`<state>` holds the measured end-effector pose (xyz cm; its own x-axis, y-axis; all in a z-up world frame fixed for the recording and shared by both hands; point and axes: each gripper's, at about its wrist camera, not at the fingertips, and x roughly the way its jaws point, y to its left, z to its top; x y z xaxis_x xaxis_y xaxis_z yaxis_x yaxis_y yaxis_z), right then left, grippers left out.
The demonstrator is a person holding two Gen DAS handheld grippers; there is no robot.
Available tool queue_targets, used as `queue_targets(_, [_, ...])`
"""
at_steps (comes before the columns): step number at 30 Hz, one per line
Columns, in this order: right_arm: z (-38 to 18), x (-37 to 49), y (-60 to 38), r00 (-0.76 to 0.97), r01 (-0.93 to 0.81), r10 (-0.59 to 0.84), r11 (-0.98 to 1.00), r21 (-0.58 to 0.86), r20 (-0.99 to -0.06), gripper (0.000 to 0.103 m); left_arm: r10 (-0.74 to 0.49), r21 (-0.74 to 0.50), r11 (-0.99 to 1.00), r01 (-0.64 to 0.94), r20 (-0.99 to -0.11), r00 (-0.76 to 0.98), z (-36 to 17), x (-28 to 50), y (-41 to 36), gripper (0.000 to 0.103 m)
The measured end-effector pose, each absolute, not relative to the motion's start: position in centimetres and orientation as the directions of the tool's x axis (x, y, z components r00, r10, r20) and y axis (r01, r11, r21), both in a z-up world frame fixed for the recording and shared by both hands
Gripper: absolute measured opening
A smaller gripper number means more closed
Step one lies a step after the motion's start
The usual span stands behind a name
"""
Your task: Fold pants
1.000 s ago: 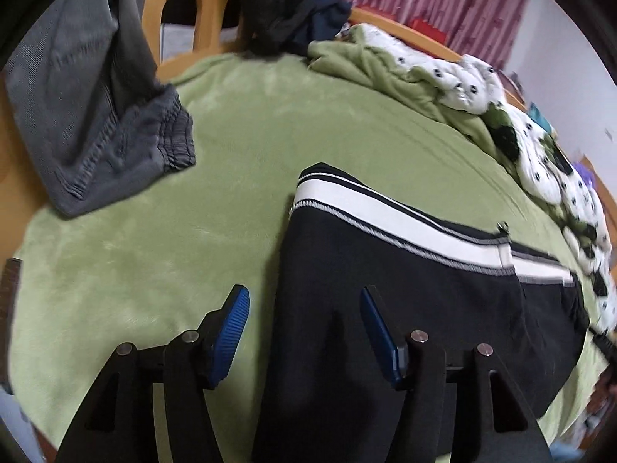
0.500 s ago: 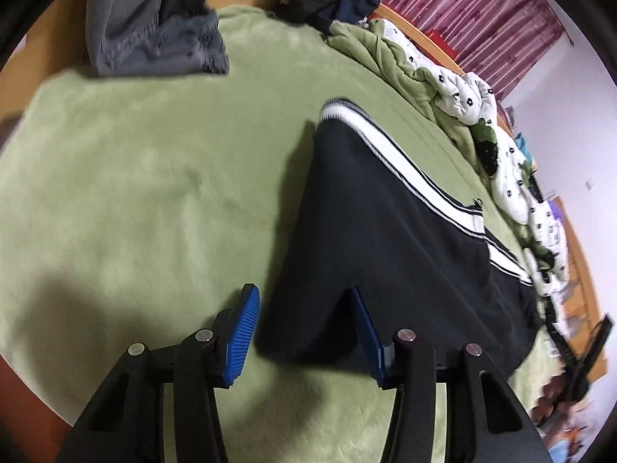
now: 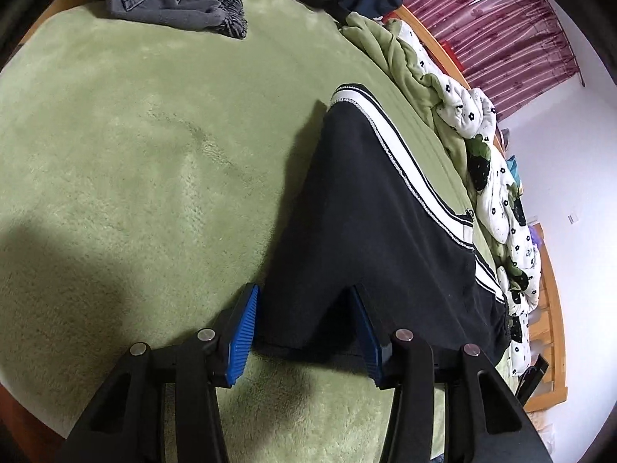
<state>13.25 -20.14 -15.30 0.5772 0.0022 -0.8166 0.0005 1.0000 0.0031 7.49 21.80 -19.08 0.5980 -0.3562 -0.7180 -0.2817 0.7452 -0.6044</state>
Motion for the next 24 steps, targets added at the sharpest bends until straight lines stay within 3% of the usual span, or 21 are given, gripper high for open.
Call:
queue_targets(10, [-15.2, 12.9, -20.3, 0.569, 0.037, 0.013, 0.998, 0.041, -0.822, 0.054, -0.289, -0.549, 0.79, -0.273, -0.726, 0.624, -19.1, 8.7, 20.5, 0.051])
queue_targets(15, [-14.5, 12.5, -21.1, 0.571, 0.045, 0.025, 0.997, 0.062, -0.82, 0.054, -0.251, -0.526, 0.796, -0.3, -0.737, 0.628, -18.3, 8.3, 20.2, 0.035])
queue_targets(19, [-13.5, 12.2, -22.2, 0.592, 0.077, 0.031, 0.993, 0.094, -0.805, 0.054, -0.148, -0.443, 0.844, -0.303, -0.735, 0.662, -16.4, 8.0, 18.6, 0.023])
queue_targets(24, [-12.4, 11.3, -24.0, 0.619, 0.13, 0.003, 0.986, 0.106, -0.785, 0.054, -0.029, -0.312, 0.91, -0.272, -0.704, 0.71, -12.0, 7.9, 15.4, 0.018])
